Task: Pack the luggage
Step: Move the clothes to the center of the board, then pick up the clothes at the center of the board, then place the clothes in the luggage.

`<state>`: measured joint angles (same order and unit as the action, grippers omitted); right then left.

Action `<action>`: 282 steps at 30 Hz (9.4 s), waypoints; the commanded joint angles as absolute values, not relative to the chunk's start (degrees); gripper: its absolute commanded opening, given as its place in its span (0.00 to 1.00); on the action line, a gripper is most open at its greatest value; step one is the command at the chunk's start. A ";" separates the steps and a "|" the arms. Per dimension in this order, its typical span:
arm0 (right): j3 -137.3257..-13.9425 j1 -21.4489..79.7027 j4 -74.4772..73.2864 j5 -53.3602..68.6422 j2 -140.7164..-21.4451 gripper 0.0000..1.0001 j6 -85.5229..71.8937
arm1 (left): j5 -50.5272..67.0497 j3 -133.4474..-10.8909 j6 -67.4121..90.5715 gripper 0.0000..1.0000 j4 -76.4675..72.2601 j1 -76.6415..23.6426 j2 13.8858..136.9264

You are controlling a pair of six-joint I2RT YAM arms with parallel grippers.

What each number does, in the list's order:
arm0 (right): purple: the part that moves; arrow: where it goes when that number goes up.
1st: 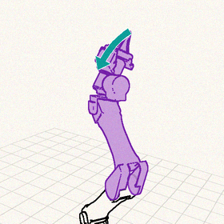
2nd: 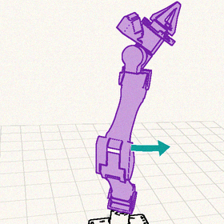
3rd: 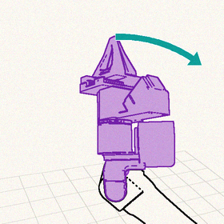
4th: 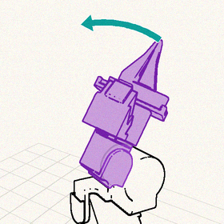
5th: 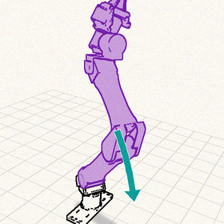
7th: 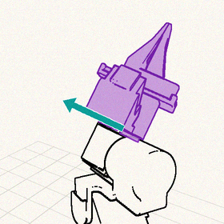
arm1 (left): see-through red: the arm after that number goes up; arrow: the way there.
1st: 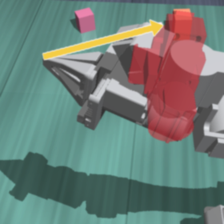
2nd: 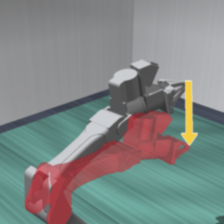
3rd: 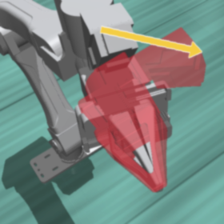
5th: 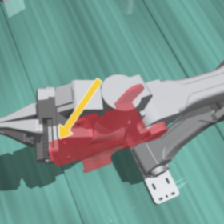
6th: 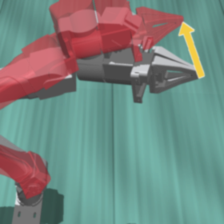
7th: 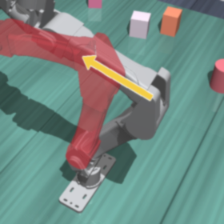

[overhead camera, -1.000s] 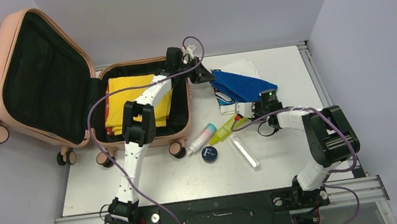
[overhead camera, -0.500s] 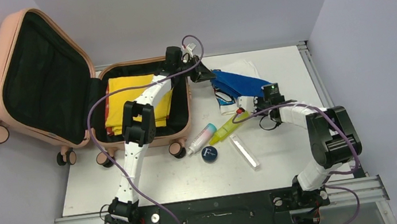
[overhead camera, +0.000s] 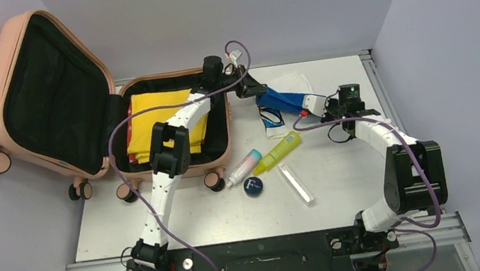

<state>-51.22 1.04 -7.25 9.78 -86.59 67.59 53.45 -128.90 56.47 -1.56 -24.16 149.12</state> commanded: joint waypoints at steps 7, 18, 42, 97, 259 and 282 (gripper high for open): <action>-51.37 -4.30 -16.23 13.75 -79.16 0.05 73.91 | 58.66 -124.84 60.62 0.00 -10.17 -29.38 144.62; -47.51 -6.21 -22.79 19.63 -76.86 0.56 78.03 | 58.37 -124.71 58.72 0.00 -7.84 -29.00 141.96; -51.00 9.12 -7.84 20.39 -83.15 0.85 58.18 | 57.92 -123.71 46.79 0.00 5.97 -23.16 137.47; -62.99 10.65 -9.23 10.81 -85.90 0.05 60.35 | 64.05 -115.45 75.47 0.00 -30.93 -28.09 136.85; -63.92 8.26 -17.23 18.63 -81.17 0.93 40.70 | 2.96 -141.91 40.88 0.00 34.53 -33.75 147.47; -61.84 8.35 -16.87 19.41 -78.16 0.93 40.56 | 1.78 -148.32 15.34 0.00 54.25 -33.55 139.75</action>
